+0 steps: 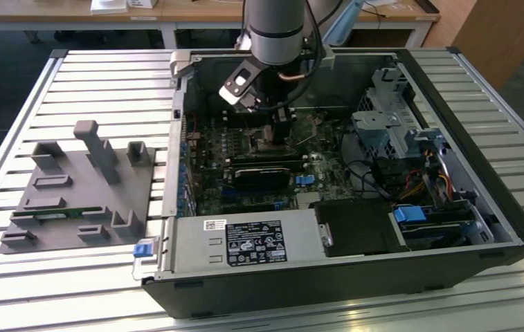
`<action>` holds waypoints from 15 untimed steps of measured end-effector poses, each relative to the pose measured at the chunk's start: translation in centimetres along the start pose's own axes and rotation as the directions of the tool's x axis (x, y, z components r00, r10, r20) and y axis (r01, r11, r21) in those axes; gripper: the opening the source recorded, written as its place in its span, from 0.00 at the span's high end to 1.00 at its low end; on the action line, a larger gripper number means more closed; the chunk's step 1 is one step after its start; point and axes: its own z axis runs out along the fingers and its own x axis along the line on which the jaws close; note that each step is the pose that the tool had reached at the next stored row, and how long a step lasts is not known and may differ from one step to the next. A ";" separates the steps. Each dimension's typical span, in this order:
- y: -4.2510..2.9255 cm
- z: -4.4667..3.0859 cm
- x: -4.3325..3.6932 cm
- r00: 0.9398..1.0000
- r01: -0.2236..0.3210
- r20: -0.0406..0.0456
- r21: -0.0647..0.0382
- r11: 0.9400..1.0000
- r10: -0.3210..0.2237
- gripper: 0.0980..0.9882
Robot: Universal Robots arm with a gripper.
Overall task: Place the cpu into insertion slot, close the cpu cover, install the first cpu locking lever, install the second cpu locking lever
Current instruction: 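Place the cpu into insertion slot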
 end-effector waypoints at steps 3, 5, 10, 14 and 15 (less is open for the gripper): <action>-0.01 0.07 0.00 1.000 0.000 0.000 0.000 1.000 0.000 0.50; -0.01 0.11 0.00 1.000 0.000 0.000 0.000 1.000 0.000 0.50; -0.02 0.24 0.01 1.000 0.000 0.000 0.000 1.000 0.000 0.50; -0.03 0.37 0.03 1.000 0.000 0.000 0.000 1.000 0.000 0.50; -0.04 0.38 0.06 1.000 0.000 0.000 0.000 1.000 0.000 0.50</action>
